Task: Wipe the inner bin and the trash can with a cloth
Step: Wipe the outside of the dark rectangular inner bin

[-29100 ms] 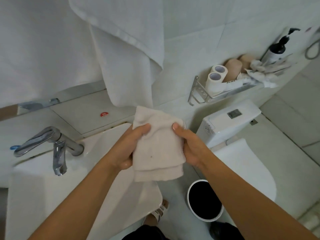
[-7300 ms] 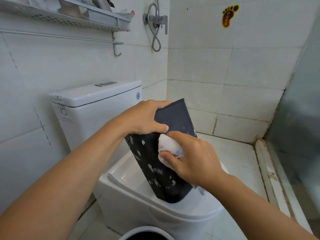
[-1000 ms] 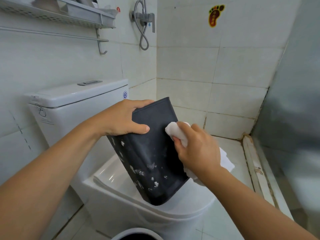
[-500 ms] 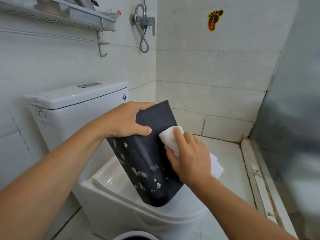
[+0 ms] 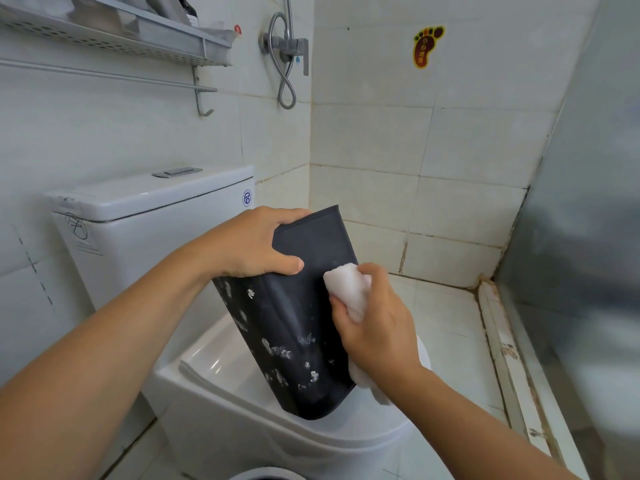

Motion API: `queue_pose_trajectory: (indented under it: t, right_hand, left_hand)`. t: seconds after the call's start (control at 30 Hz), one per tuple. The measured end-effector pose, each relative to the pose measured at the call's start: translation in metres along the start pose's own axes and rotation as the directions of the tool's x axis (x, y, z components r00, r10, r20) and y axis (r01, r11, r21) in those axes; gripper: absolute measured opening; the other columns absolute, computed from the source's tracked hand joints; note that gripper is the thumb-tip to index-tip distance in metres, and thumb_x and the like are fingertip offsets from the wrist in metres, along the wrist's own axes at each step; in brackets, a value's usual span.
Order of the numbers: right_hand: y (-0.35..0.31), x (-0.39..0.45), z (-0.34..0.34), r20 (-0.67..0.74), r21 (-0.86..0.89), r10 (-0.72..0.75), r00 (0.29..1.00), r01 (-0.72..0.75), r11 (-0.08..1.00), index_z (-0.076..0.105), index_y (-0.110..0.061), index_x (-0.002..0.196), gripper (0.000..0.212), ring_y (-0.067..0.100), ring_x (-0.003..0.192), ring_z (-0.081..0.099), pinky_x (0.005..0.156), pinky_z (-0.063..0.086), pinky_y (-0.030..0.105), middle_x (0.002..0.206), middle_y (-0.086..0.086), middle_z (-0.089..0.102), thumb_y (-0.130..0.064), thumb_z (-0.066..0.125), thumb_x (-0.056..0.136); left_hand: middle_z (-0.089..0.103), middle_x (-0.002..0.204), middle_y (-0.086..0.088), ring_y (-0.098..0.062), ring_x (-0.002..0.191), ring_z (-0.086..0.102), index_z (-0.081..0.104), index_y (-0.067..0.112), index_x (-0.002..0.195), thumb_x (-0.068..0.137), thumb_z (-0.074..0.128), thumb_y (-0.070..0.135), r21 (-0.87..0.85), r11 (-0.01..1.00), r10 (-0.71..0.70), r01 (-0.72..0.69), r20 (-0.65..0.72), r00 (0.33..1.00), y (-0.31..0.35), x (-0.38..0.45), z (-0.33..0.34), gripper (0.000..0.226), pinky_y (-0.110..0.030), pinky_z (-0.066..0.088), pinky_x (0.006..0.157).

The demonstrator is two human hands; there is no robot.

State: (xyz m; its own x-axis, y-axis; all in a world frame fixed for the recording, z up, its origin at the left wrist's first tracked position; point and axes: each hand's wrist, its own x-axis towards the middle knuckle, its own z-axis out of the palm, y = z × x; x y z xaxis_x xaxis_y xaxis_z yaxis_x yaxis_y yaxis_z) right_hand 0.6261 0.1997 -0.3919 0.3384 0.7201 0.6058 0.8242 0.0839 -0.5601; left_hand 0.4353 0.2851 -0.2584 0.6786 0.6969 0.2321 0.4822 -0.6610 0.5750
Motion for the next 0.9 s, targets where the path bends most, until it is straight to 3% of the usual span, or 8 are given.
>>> queue_pose_trajectory:
  t: [0.07,0.23,0.4,0.57,0.67,0.73,0.8,0.9]
  right_hand:
    - [0.000,0.012,-0.019,0.039,0.207,0.241,0.970,-0.244,0.947,0.043,-0.030,0.125,0.046,0.009,0.083,0.060,0.072,0.046,0.032,0.096,-0.017,0.060,-0.047,0.070,0.091]
    - [0.009,0.035,-0.060,0.258,0.622,0.588,0.767,-0.597,0.506,0.069,-0.015,0.103,0.036,0.025,0.087,0.075,0.078,0.062,0.045,0.098,0.008,0.076,-0.049,0.061,0.096]
    - [0.024,0.036,-0.078,0.515,0.710,0.576,0.635,-0.692,0.130,0.070,-0.010,0.111,0.053,0.031,0.087,0.073,0.089,0.057,0.048,0.094,0.014,0.075,-0.058,0.059,0.092]
    - [0.030,0.035,-0.084,0.641,0.752,0.445,0.625,-0.627,-0.203,0.062,-0.006,0.136,0.068,0.047,0.116,0.068,0.109,0.041,0.068,0.125,0.022,0.069,-0.059,0.057,0.093]
    - [0.027,0.034,-0.086,0.641,0.758,0.409,0.650,-0.619,-0.206,0.063,-0.003,0.129,0.060,0.033,0.097,0.073,0.105,0.049,0.057,0.113,0.015,0.072,-0.052,0.057,0.096]
    - [0.024,0.037,-0.087,0.644,0.747,0.401,0.652,-0.649,-0.145,0.067,-0.005,0.110,0.049,0.026,0.075,0.066,0.085,0.056,0.044,0.092,0.010,0.067,-0.051,0.059,0.095]
    - [0.018,0.039,-0.089,0.626,0.730,0.419,0.658,-0.683,-0.019,0.065,-0.007,0.096,0.043,0.024,0.066,0.059,0.069,0.052,0.037,0.081,0.011,0.060,-0.050,0.059,0.095]
    - [0.009,0.040,-0.088,0.562,0.678,0.467,0.683,-0.703,0.212,0.054,-0.012,0.090,0.031,0.022,0.064,0.047,0.062,0.040,0.032,0.081,0.012,0.047,-0.043,0.055,0.090]
  left_hand:
    - [0.071,0.115,0.029,-0.001,0.104,0.071,0.047,0.087,0.097,0.084,0.080,0.022,-0.005,1.000,-0.003,0.003,-0.001,1.000,0.000,0.001,0.000,0.074,-0.039,0.056,0.102]
    - [0.073,0.114,0.026,-0.004,0.103,0.072,0.049,0.085,0.101,0.084,0.079,0.022,-0.012,1.000,-0.017,0.017,0.002,1.000,-0.004,0.000,-0.002,0.071,-0.042,0.056,0.101]
    - [0.073,0.109,0.029,0.000,0.099,0.071,0.053,0.081,0.097,0.086,0.079,0.019,-0.022,1.000,-0.018,0.018,0.001,1.000,-0.004,-0.001,-0.003,0.068,-0.038,0.057,0.099]
    - [0.073,0.111,0.028,-0.002,0.101,0.071,0.054,0.080,0.099,0.086,0.079,0.019,-0.023,1.000,-0.014,0.014,0.009,1.000,-0.001,-0.001,-0.003,0.067,-0.040,0.057,0.100]
    - [0.073,0.113,0.027,-0.002,0.102,0.072,0.052,0.082,0.100,0.086,0.079,0.020,-0.018,1.000,-0.013,0.013,0.010,1.000,-0.001,-0.001,-0.002,0.069,-0.041,0.056,0.101]
    - [0.073,0.112,0.026,-0.002,0.101,0.072,0.052,0.082,0.100,0.085,0.079,0.021,-0.013,1.000,-0.013,0.013,0.006,1.000,-0.002,-0.001,-0.002,0.069,-0.040,0.057,0.100]
    - [0.073,0.112,0.027,0.000,0.101,0.071,0.053,0.080,0.104,0.086,0.079,0.022,0.001,1.000,-0.008,0.008,0.007,1.000,-0.002,0.000,-0.002,0.066,-0.039,0.057,0.099]
    - [0.072,0.112,0.028,0.001,0.100,0.071,0.053,0.078,0.106,0.086,0.079,0.023,0.004,1.000,-0.006,0.006,0.011,1.000,-0.001,-0.001,-0.002,0.065,-0.039,0.058,0.098]
